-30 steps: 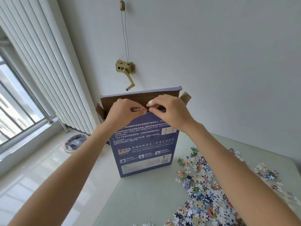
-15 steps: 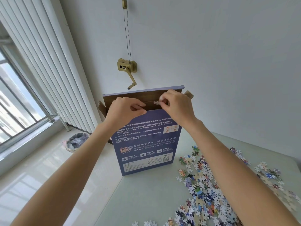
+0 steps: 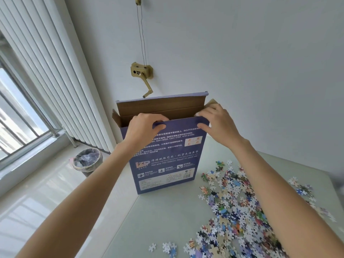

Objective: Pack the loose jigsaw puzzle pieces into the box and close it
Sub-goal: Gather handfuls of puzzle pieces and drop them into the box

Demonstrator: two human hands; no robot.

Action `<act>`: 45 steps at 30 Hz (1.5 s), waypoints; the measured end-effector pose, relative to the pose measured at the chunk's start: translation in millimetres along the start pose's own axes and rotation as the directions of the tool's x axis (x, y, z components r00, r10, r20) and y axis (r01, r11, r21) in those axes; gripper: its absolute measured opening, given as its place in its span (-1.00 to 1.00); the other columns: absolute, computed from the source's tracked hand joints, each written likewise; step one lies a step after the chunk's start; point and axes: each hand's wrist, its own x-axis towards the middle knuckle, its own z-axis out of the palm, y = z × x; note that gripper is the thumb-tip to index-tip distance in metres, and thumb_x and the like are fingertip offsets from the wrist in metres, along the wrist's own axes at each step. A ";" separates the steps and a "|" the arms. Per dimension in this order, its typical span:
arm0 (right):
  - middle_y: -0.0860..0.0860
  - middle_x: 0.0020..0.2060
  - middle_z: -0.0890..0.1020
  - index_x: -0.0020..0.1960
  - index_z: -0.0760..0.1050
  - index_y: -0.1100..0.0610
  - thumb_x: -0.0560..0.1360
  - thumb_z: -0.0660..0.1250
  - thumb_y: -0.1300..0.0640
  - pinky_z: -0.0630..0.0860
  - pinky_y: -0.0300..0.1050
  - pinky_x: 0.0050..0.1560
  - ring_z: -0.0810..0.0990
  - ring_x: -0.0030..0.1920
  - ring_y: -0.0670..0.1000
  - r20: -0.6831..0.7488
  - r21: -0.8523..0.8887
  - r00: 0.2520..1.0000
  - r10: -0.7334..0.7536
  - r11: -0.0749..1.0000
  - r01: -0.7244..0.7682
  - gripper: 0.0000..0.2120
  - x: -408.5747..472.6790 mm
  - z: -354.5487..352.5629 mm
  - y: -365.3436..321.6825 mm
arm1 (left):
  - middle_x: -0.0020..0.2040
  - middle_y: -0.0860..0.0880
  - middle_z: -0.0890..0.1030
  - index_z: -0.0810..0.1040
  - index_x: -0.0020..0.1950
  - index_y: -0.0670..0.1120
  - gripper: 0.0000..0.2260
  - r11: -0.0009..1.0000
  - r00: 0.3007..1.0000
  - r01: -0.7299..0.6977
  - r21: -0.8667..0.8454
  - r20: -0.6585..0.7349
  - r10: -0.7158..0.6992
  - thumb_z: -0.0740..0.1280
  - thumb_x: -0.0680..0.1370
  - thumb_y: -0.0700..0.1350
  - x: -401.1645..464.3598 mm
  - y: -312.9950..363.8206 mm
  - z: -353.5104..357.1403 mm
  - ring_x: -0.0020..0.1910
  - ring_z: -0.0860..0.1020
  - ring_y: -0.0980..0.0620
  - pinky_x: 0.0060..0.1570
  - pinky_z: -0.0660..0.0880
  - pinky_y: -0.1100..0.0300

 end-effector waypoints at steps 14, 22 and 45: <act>0.05 0.06 0.57 0.05 0.58 0.15 0.49 0.35 0.10 0.45 -0.07 0.06 0.45 0.17 0.00 -0.045 0.076 0.994 0.104 0.992 -0.100 -0.82 -13.9 -12.6 16.1 | 0.05 0.03 0.66 0.61 0.17 0.03 -0.79 0.998 0.995 -0.050 0.024 -0.081 0.051 0.32 0.55 -0.11 -9.2 30.6 14.3 -0.02 0.62 0.04 -0.01 0.53 0.15; 0.04 0.03 0.59 0.06 0.58 0.14 0.46 0.37 0.16 0.49 0.01 0.08 0.46 0.15 0.02 -0.046 0.098 0.996 0.081 0.992 -0.077 -0.82 -11.8 -13.1 4.5 | 0.03 0.00 0.66 0.60 0.18 -0.01 -0.78 1.000 0.997 -0.015 -0.013 -0.075 0.014 0.33 0.54 -0.11 -18.8 28.2 10.3 -0.02 0.61 0.05 -0.04 0.50 0.22; 0.04 0.08 0.63 0.15 0.54 0.15 0.52 0.27 0.16 0.35 -0.13 0.15 0.55 0.12 0.05 -0.281 0.105 0.959 0.025 0.994 0.005 -0.77 -57.7 -29.7 -17.3 | -0.02 -0.01 0.67 0.62 0.10 -0.05 -0.80 0.910 0.878 -0.316 0.270 -0.280 0.388 0.27 0.54 -0.09 -43.6 46.0 5.9 0.00 0.60 -0.02 -0.06 0.53 0.11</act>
